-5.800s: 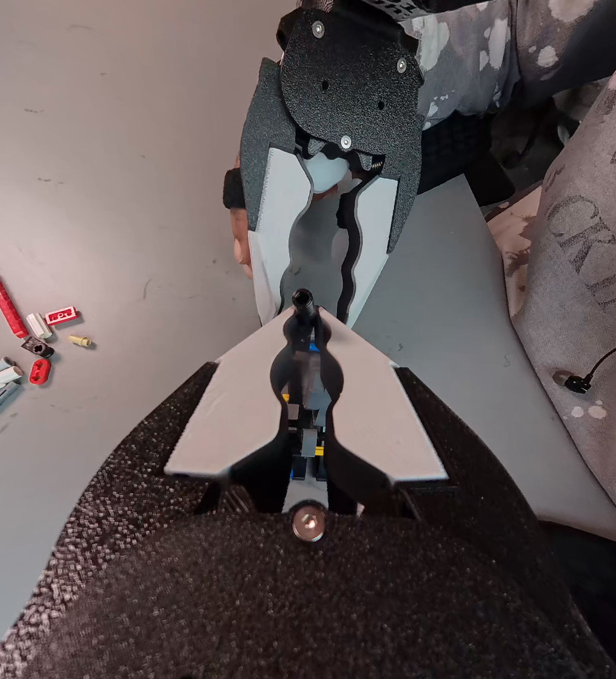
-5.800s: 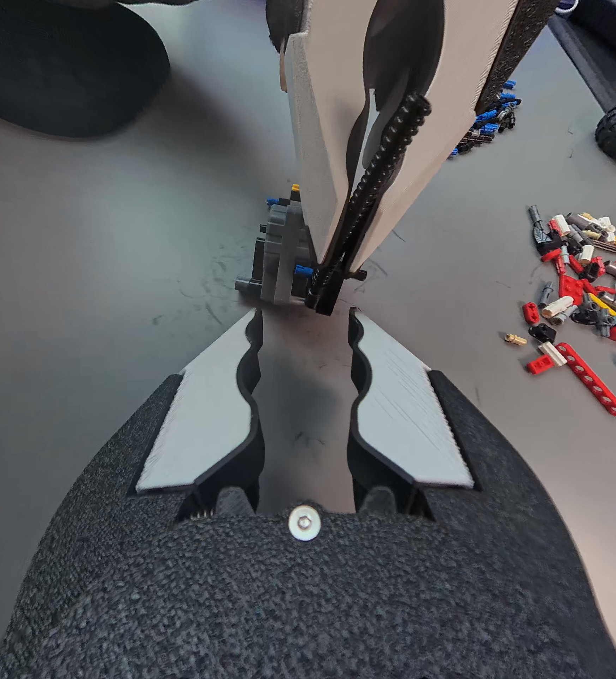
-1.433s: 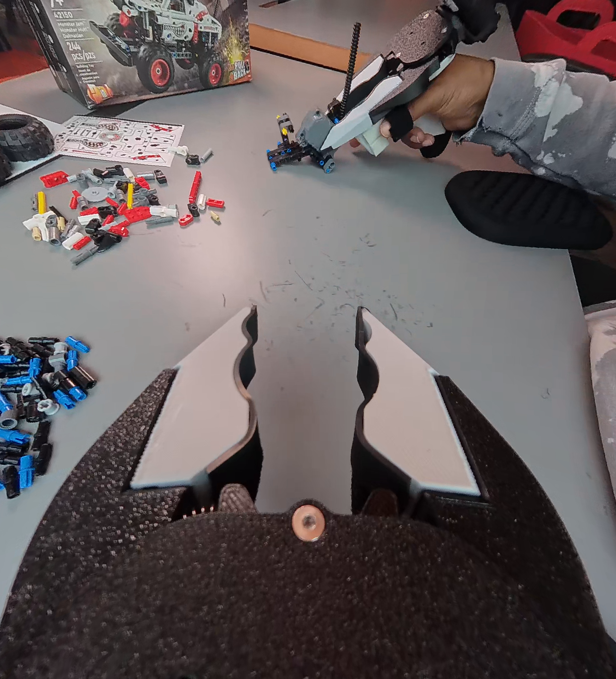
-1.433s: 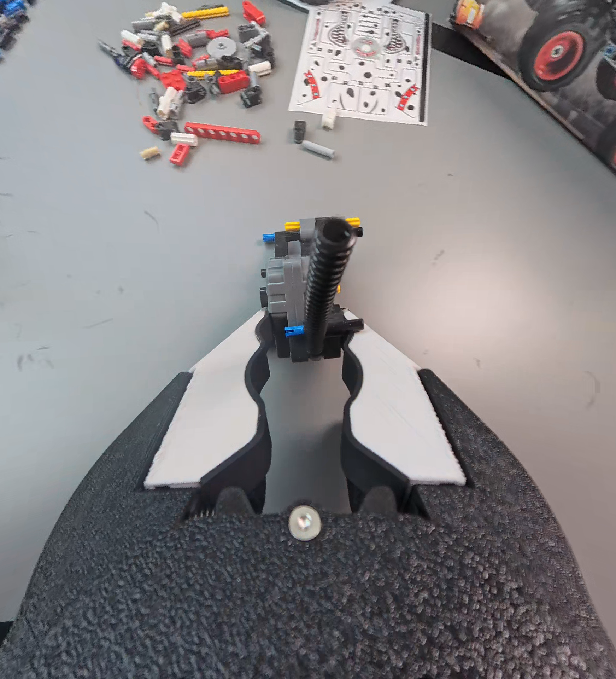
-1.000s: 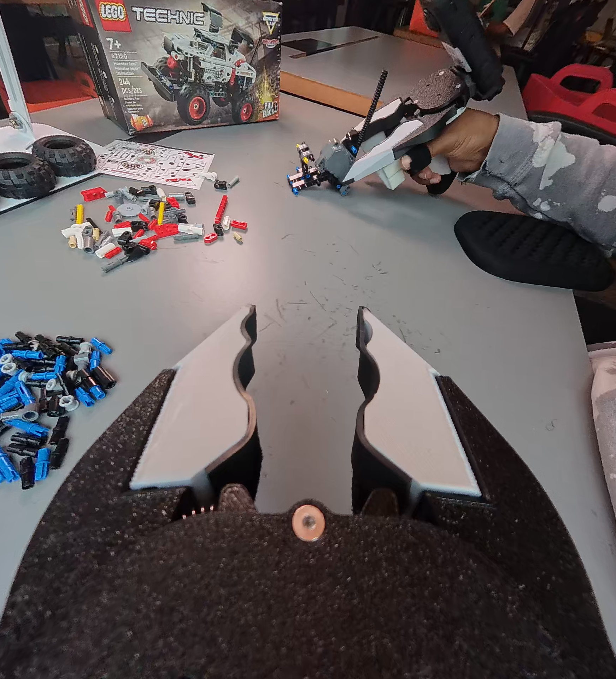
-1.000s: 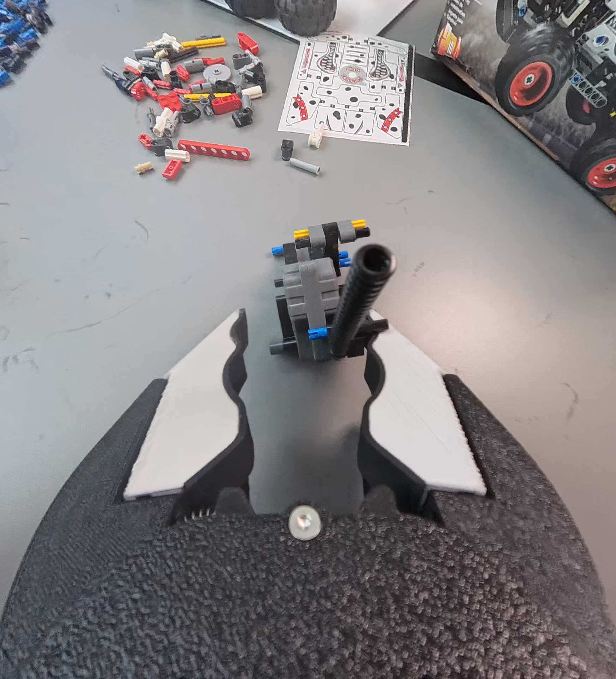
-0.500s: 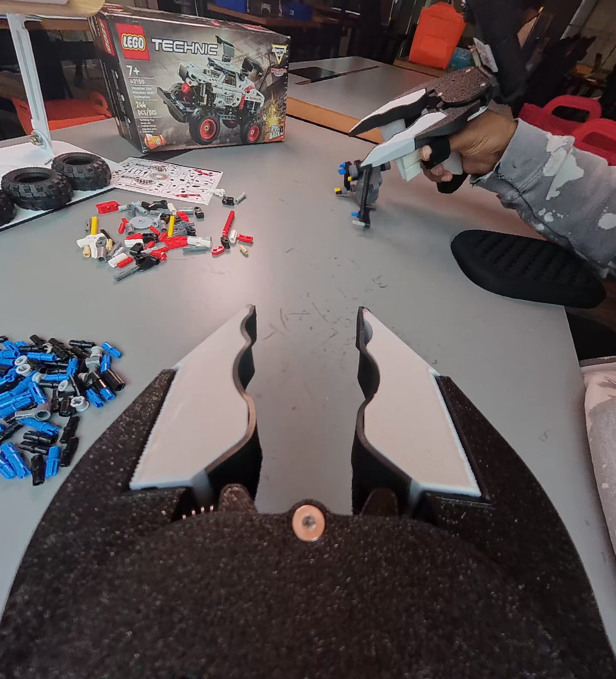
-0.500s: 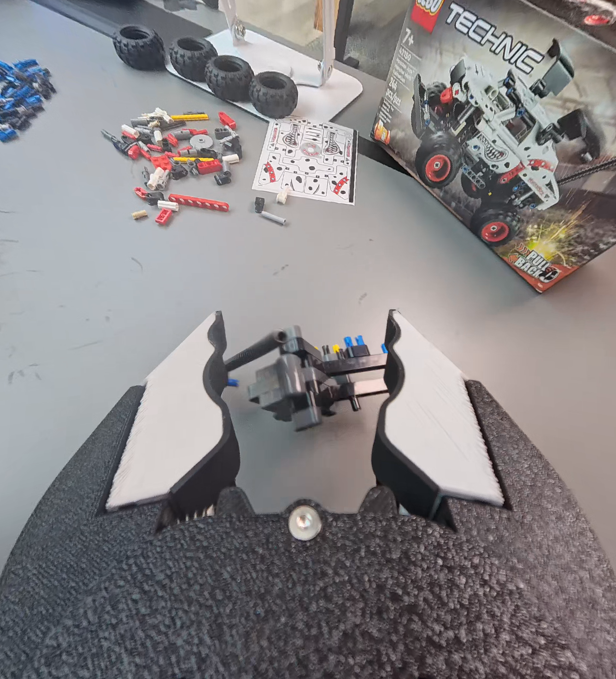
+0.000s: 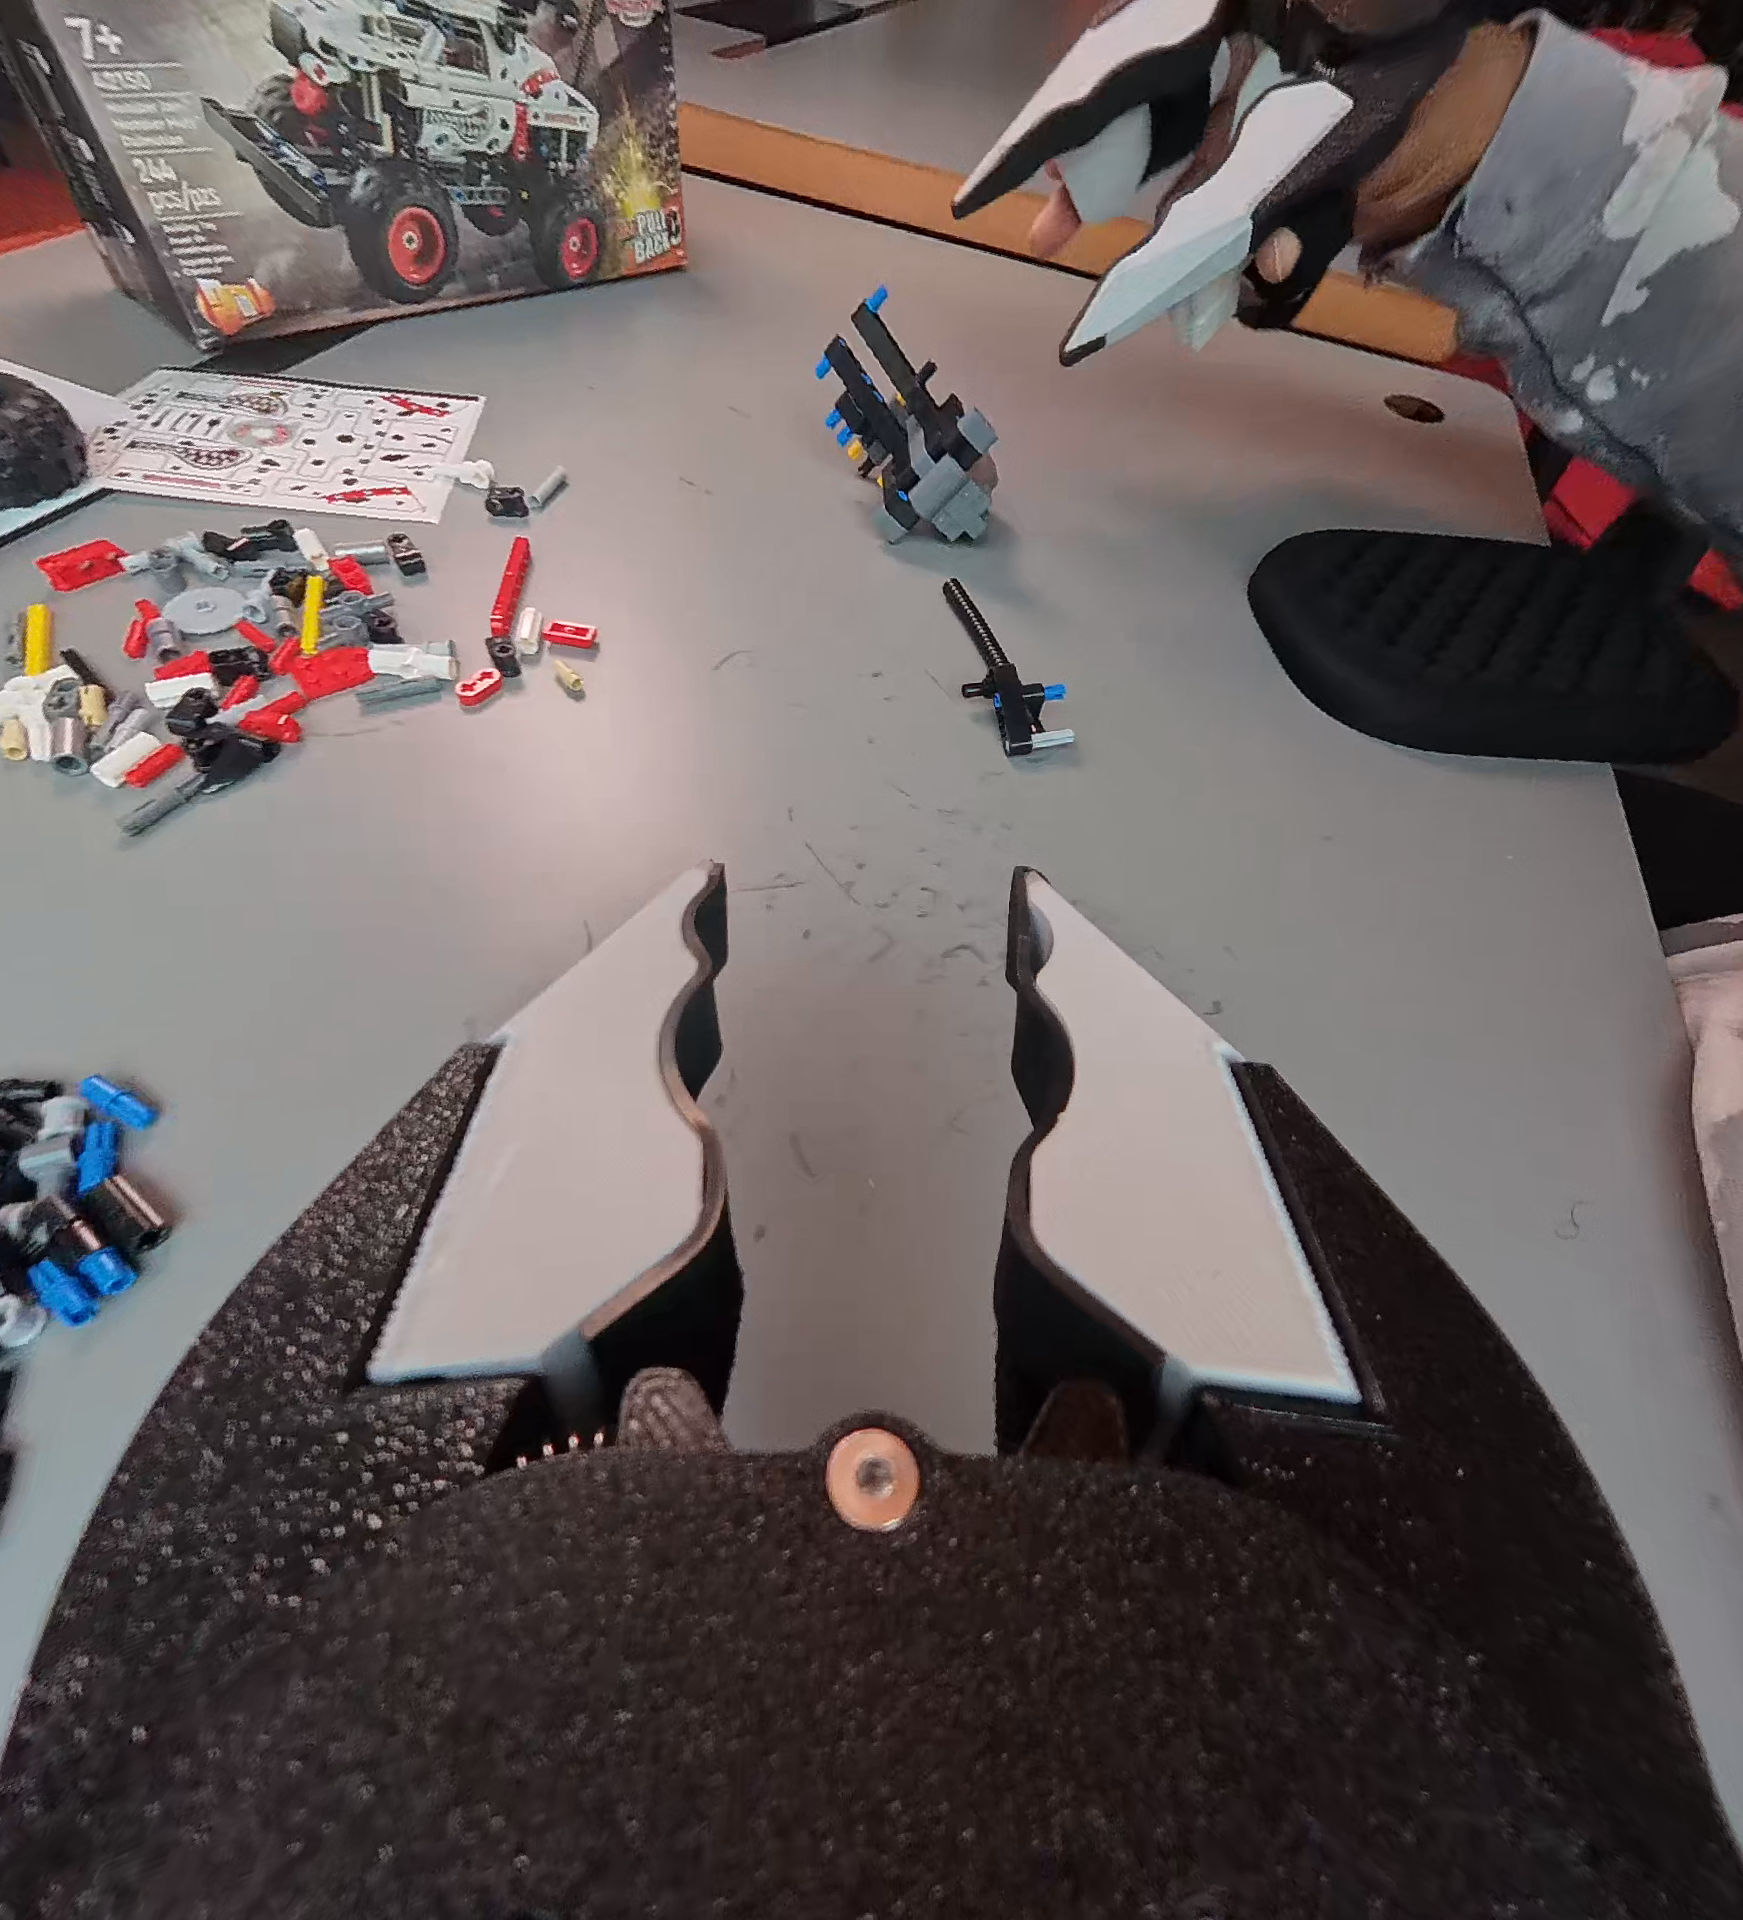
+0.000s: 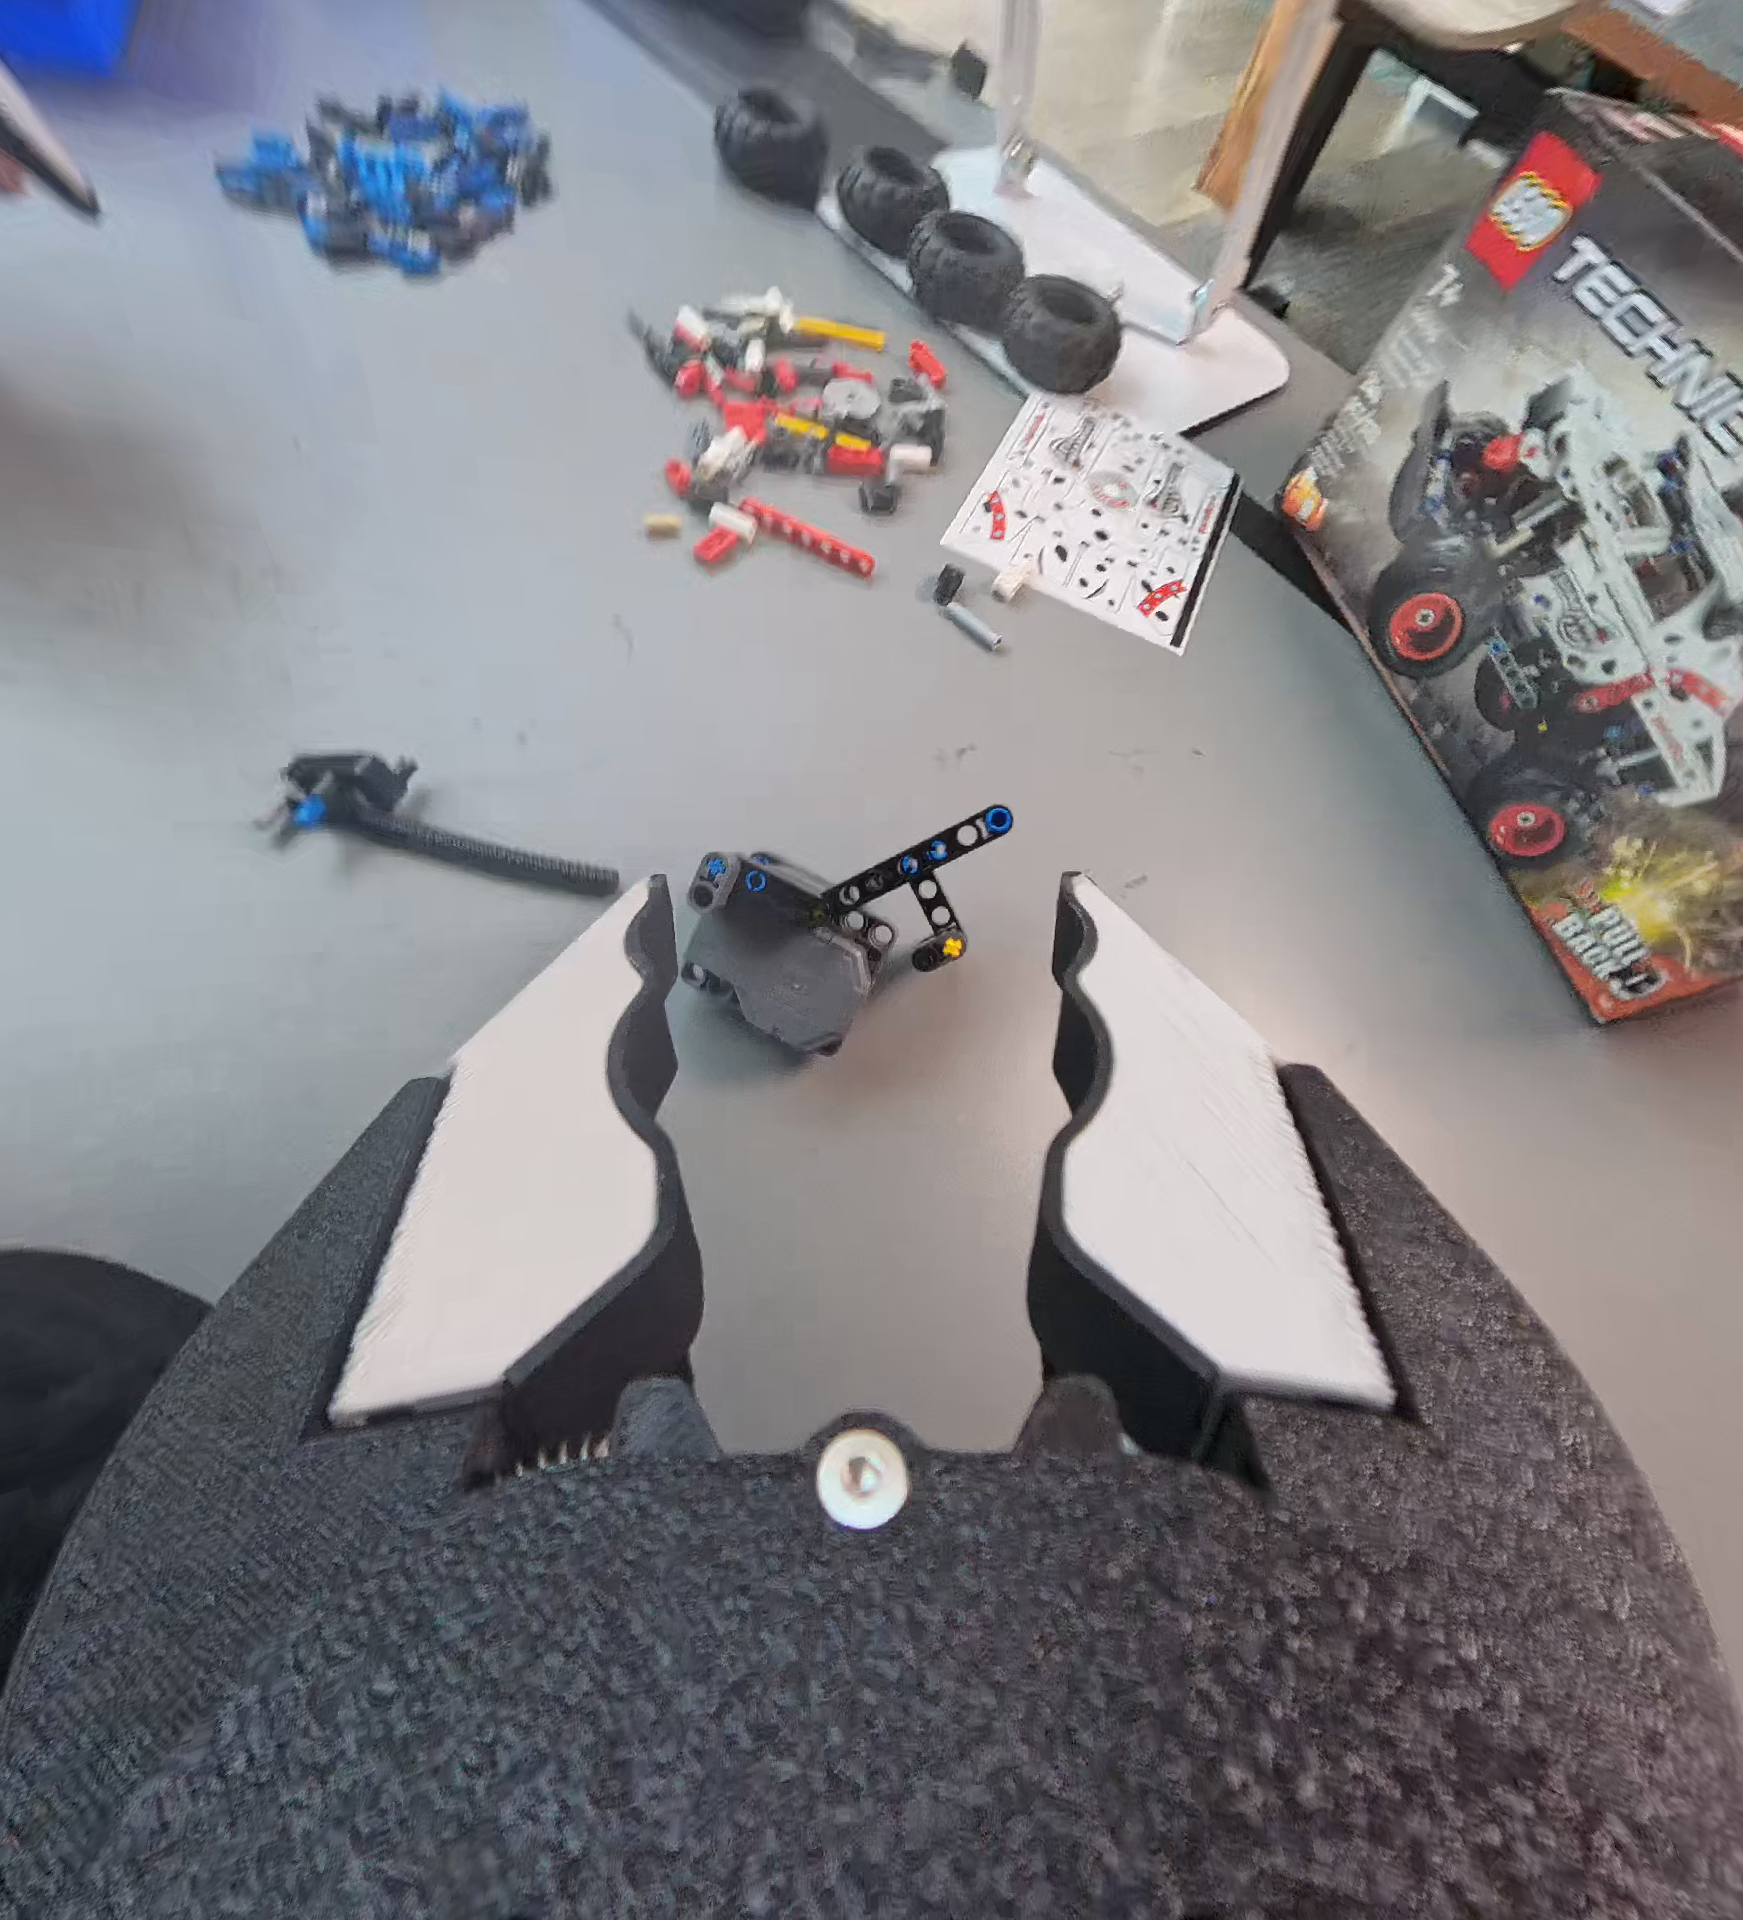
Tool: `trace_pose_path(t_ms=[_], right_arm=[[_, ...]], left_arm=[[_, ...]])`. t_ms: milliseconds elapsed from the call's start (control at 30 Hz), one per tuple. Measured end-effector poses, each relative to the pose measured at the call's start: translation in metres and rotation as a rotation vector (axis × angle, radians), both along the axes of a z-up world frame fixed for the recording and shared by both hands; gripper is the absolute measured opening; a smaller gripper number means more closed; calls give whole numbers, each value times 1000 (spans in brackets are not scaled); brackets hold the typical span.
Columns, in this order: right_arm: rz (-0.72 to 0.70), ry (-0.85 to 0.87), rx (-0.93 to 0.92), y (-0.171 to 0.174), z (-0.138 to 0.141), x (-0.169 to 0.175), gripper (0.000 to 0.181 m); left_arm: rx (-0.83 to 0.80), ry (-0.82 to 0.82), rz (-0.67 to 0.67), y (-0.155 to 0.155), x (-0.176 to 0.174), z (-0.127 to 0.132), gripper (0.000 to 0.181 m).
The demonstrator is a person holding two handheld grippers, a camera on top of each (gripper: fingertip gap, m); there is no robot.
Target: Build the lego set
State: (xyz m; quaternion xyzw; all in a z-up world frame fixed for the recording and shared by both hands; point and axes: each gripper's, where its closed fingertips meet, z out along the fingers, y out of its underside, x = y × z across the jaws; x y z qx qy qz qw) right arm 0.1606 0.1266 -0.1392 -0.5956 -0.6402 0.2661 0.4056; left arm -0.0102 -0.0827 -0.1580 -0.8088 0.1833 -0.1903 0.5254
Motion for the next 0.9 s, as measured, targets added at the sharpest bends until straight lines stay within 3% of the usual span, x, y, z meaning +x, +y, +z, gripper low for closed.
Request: trace_pose_path(t_ms=[200,300,367,400,500,567,633,700,767,833,900], right_arm=[[355,-430,543,-19,-32,-14,73],[480,-618,728,-15,-55,-17,76],[522,-698,787,-5,-68,-18,44],[522,-679,775,-2,-70,-20,43],[344,-512,439,2,-57,-31,42],[201,-245,121,-4,-27,-48,42],[96,106,-323,-24,16,-70,42],[101,425,-780,-52,61,-87,42],[97,645,-1119,-75,85,-104,41],[75,773,-1316,-98,92,-122,41],[93,841,-1481,-122,96,-135,41]], left_arm=[[-44,79,-72,6,26,-16,54],[-56,120,-80,4,30,-23,54],[-49,119,-79,3,31,-22,53],[-48,111,-77,2,31,-21,53],[-31,81,-65,-1,29,-16,53],[-9,51,-48,1,25,-9,53],[21,4,-21,9,22,1,55],[75,-62,16,24,22,18,62],[130,-98,50,40,26,36,72],[193,-76,90,52,29,51,82],[272,-32,139,58,28,66,81]])
